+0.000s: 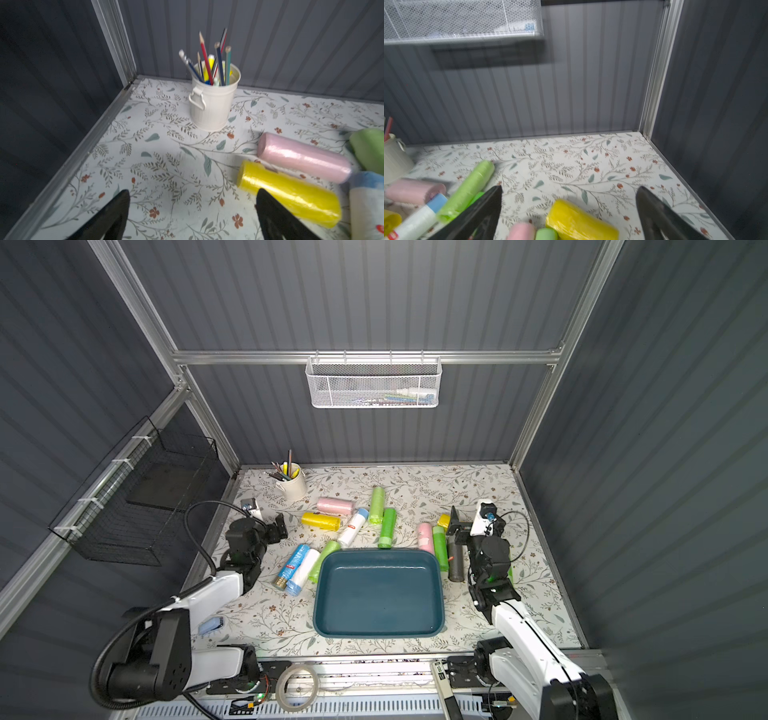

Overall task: Put the roll of trash bags into the storage box
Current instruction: Pick up the roll of trash bags from the center of the board.

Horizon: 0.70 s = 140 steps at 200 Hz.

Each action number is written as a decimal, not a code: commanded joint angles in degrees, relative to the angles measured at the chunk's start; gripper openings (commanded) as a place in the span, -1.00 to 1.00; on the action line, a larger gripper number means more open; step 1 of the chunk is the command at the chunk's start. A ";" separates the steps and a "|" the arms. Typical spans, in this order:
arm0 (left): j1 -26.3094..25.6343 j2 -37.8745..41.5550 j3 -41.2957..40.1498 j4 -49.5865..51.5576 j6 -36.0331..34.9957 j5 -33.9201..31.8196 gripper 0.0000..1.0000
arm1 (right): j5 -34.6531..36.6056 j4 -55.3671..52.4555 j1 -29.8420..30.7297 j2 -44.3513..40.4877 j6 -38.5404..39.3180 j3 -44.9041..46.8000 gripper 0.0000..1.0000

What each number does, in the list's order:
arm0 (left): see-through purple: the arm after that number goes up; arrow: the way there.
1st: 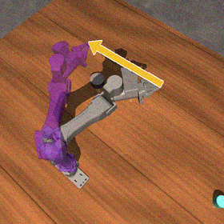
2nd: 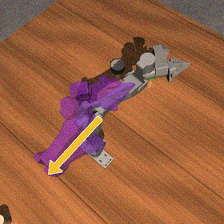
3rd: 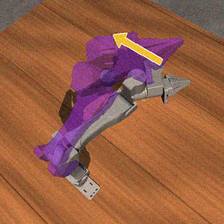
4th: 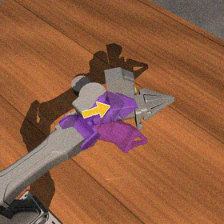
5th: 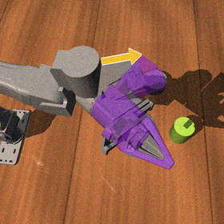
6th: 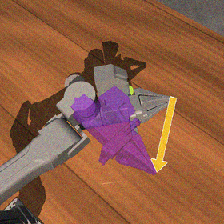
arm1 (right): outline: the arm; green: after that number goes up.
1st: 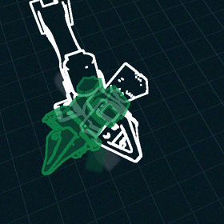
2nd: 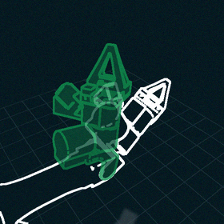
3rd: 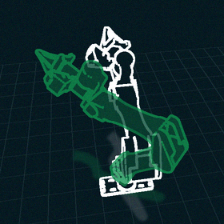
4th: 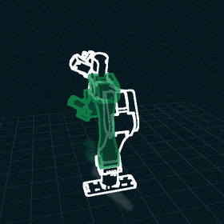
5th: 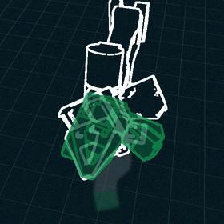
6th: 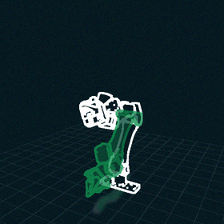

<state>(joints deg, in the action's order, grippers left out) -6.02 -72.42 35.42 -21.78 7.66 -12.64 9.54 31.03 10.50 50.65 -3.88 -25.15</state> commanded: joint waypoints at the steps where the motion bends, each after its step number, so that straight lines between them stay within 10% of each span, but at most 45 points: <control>1: -1.90 1.58 10.25 30.98 7.54 2.32 0.77 | -5.75 -23.91 1.83 1.43 -5.31 -10.43 0.98; 29: -2.61 1.95 16.00 44.40 12.69 7.53 0.71 | -11.55 -35.31 6.75 5.15 -6.27 -17.41 0.98; 73: -2.65 2.64 23.77 62.00 12.11 12.50 0.65 | -20.53 -18.25 17.98 3.53 -8.90 -6.77 0.98; 118: -2.59 0.05 31.63 71.58 2.67 16.40 0.66 | -21.01 -7.65 25.56 0.46 -7.59 -0.77 0.98; 140: -2.56 -4.50 32.25 72.21 -3.57 18.62 0.33 | -21.50 -8.53 27.08 1.88 -3.49 -1.32 0.98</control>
<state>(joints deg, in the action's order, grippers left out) -8.69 -72.25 66.72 43.86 12.53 2.04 -10.72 18.20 36.14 51.96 -11.00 -26.09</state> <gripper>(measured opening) 0.765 0.991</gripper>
